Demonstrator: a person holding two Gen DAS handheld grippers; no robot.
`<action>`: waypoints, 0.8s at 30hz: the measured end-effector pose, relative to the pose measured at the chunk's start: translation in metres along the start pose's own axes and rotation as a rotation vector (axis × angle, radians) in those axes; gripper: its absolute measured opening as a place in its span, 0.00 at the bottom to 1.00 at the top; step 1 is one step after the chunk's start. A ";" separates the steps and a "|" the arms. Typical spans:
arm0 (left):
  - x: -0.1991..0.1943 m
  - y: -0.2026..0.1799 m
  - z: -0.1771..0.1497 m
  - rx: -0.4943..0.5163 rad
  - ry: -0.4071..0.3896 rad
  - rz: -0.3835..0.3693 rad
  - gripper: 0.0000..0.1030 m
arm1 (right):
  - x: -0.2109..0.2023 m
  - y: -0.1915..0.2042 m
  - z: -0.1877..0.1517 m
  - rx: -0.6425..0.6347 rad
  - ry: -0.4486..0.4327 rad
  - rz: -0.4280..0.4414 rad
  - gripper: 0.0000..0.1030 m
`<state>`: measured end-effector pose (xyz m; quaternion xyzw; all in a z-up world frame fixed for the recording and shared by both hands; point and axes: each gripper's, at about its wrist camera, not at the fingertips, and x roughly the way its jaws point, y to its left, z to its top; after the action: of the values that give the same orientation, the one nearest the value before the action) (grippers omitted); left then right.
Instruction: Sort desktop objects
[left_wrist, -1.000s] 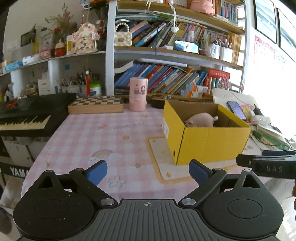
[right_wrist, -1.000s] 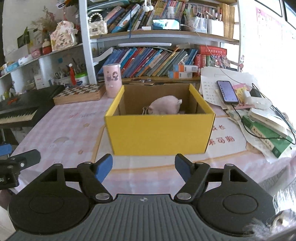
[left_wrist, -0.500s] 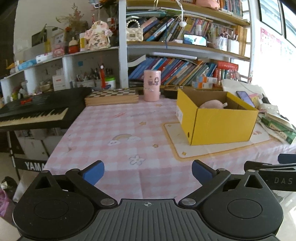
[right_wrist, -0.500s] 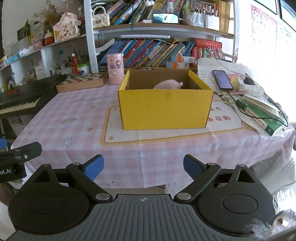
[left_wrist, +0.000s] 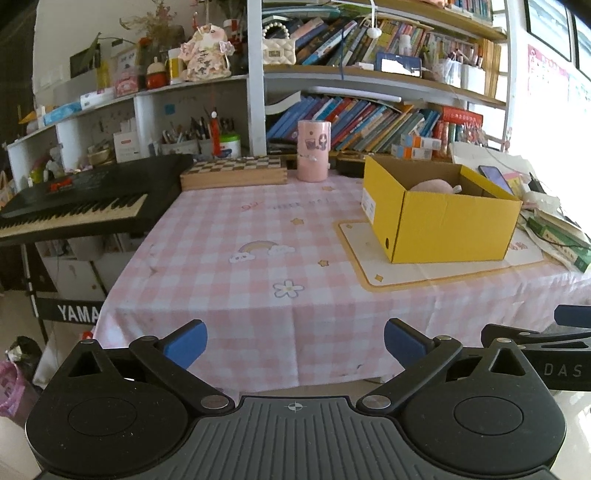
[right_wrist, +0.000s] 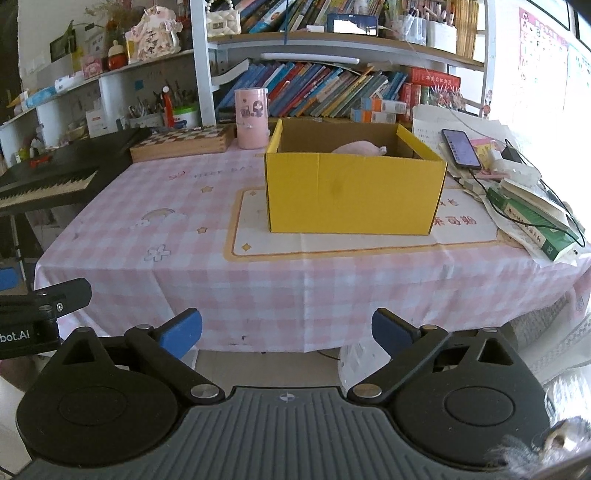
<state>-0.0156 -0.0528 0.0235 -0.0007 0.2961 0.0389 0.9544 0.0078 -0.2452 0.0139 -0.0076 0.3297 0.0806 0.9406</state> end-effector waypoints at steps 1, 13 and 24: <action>0.000 -0.001 0.000 0.006 0.002 0.002 1.00 | 0.000 0.000 -0.001 0.001 0.003 -0.002 0.97; 0.001 -0.003 -0.003 0.026 0.015 -0.016 1.00 | 0.001 0.000 -0.004 0.005 0.025 -0.021 0.98; -0.001 -0.005 -0.003 0.039 0.006 -0.028 1.00 | 0.002 0.000 -0.005 0.002 0.028 -0.020 0.98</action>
<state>-0.0177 -0.0577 0.0214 0.0138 0.2996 0.0198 0.9538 0.0061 -0.2455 0.0089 -0.0111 0.3427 0.0706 0.9367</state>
